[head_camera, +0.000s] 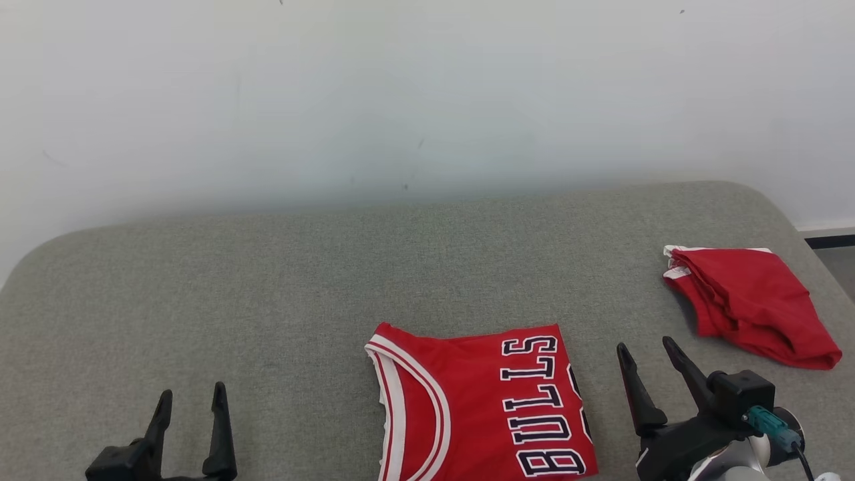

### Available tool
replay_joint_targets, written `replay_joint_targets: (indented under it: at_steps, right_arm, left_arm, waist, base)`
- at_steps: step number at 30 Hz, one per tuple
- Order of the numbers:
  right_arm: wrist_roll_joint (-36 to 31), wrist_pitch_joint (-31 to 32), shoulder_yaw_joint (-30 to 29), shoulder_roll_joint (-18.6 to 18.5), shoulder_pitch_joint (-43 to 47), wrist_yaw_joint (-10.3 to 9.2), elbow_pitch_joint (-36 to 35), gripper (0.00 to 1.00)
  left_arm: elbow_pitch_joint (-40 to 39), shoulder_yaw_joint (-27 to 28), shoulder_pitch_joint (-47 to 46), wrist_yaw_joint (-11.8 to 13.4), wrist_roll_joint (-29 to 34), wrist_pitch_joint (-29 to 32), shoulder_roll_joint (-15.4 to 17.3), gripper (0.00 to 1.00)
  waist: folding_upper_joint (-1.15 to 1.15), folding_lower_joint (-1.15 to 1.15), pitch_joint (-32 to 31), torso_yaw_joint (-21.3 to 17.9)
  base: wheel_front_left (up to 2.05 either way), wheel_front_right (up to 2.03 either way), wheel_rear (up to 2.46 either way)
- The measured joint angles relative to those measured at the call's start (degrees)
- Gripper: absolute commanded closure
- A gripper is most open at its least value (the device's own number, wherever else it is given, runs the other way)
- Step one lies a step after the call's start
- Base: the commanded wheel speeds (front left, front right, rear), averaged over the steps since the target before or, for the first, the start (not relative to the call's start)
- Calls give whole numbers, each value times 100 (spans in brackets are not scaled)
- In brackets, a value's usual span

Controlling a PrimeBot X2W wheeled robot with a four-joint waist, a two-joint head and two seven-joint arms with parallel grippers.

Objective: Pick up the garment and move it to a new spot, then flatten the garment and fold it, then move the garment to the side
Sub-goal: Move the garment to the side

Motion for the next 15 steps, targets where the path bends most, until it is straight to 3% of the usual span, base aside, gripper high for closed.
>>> replay_joint_targets:
  at_steps: [15]
  right_arm:
    - [-103, -20, -32, 57, -83, 0, 114, 0]
  left_arm:
    - [16, -16, 35, -8, 5, 0, -1, 0]
  waist:
    - [0, 0, 44, 51]
  base:
    - [0, 0, 0]
